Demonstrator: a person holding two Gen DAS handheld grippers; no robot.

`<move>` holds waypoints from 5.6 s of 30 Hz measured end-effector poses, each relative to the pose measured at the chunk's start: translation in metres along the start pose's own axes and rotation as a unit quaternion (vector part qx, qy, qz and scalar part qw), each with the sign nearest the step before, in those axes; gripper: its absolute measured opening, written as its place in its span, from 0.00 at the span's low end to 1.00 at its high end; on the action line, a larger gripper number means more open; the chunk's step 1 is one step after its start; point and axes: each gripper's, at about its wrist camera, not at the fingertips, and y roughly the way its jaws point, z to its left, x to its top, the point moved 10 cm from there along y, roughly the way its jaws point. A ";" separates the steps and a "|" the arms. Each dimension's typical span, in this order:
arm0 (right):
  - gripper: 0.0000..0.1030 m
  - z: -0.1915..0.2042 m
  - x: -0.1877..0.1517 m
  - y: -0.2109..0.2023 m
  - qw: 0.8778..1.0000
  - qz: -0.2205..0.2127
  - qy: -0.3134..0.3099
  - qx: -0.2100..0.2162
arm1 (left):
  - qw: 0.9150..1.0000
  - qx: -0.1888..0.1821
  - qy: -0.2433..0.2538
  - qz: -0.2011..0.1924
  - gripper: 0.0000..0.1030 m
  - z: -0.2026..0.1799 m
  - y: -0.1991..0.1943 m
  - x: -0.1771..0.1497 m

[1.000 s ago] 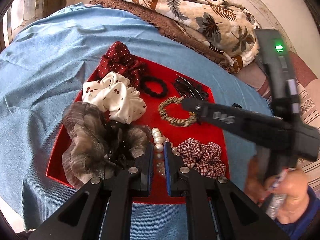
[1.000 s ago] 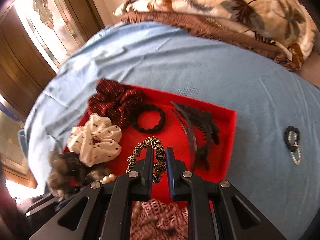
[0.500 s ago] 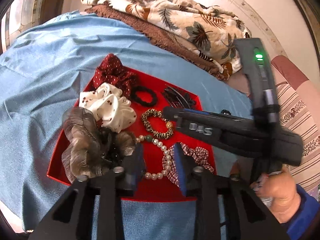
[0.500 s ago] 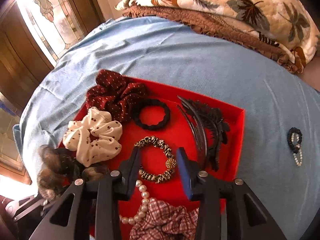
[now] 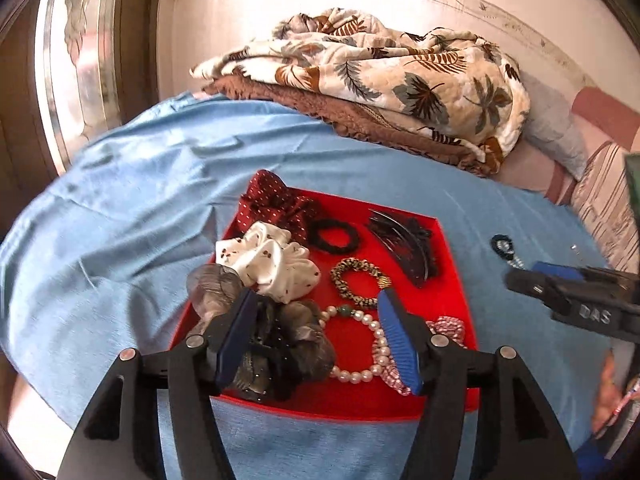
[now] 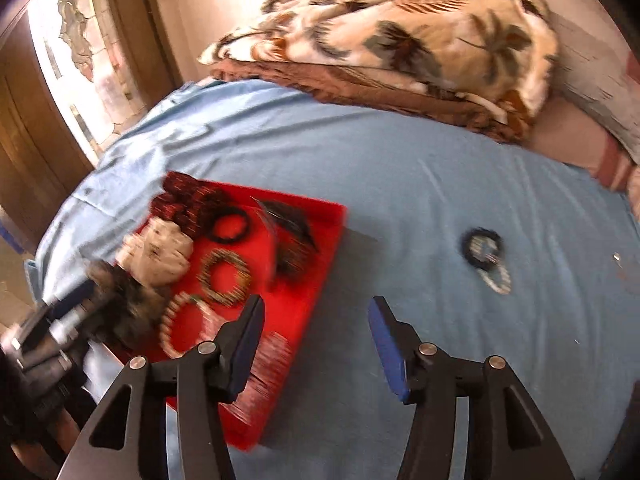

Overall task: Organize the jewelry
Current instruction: 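Open both tools to release the bracelets inside the red box, then move right tool to the black hair tie and cream bead bracelet, then grasp black hair tie with left tool while right tool grasps cream bead bracelet, then carry black hair tie into red box with left tool while right carries cream bracelet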

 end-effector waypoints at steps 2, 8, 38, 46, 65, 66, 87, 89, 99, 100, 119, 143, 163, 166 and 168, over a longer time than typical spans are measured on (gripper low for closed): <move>0.57 -0.017 -0.014 -0.003 1.000 0.004 0.010 -0.011 | 1.000 0.015 0.011 -0.005 0.61 0.000 0.000 0.000; 0.57 -0.064 -0.054 -0.008 0.998 0.024 0.037 -0.037 | 0.999 0.027 0.019 -0.003 0.62 0.001 0.003 -0.003; 0.18 -0.206 0.044 0.121 0.984 0.065 0.137 -0.089 | 0.999 -0.001 0.032 0.015 0.63 -0.029 0.021 -0.011; 0.08 -0.177 0.042 0.084 0.992 0.025 0.118 -0.022 | 0.999 0.001 0.045 0.017 0.63 -0.036 0.022 -0.015; 0.33 -0.193 0.004 0.066 0.990 0.045 0.124 -0.050 | 0.997 -0.003 0.080 0.004 0.63 -0.062 0.011 -0.029; 0.33 -0.195 0.010 0.071 0.990 0.045 0.121 -0.056 | 0.997 -0.004 0.081 0.004 0.63 -0.062 0.012 -0.029; 0.07 -0.257 -0.105 -0.008 0.976 0.061 0.191 -0.087 | 0.989 -0.094 0.110 0.024 0.64 -0.140 -0.019 -0.027; 0.08 -0.258 -0.105 -0.011 0.974 0.057 0.206 -0.076 | 0.986 -0.110 0.118 0.045 0.64 -0.164 -0.015 -0.029; 0.29 -0.245 -0.103 -0.009 0.978 0.055 0.195 -0.051 | 0.971 -0.121 0.149 0.145 0.41 -0.247 0.065 -0.045; 0.29 -0.246 -0.104 -0.009 0.978 0.055 0.196 -0.051 | 0.969 -0.121 0.151 0.152 0.38 -0.250 0.071 -0.047; 0.29 -0.248 -0.101 0.002 0.977 0.049 0.188 -0.088 | 0.960 -0.087 0.211 0.163 0.41 -0.282 0.119 -0.069; 0.07 -0.249 -0.072 -0.055 0.954 -0.077 0.281 0.068 | 0.972 -0.146 0.159 0.093 0.07 -0.261 -0.006 -0.019; 0.07 -0.223 -0.078 -0.060 0.954 -0.079 0.271 0.097 | 0.995 -0.056 0.063 0.058 0.07 -0.112 -0.028 0.010; 0.07 -0.220 -0.082 -0.058 0.956 -0.074 0.268 0.096 | 0.997 -0.041 0.043 0.056 0.07 -0.085 -0.025 0.013; 0.07 -0.216 -0.085 -0.056 0.957 -0.070 0.265 0.095 | 0.998 -0.034 0.027 0.053 0.07 -0.065 -0.023 0.015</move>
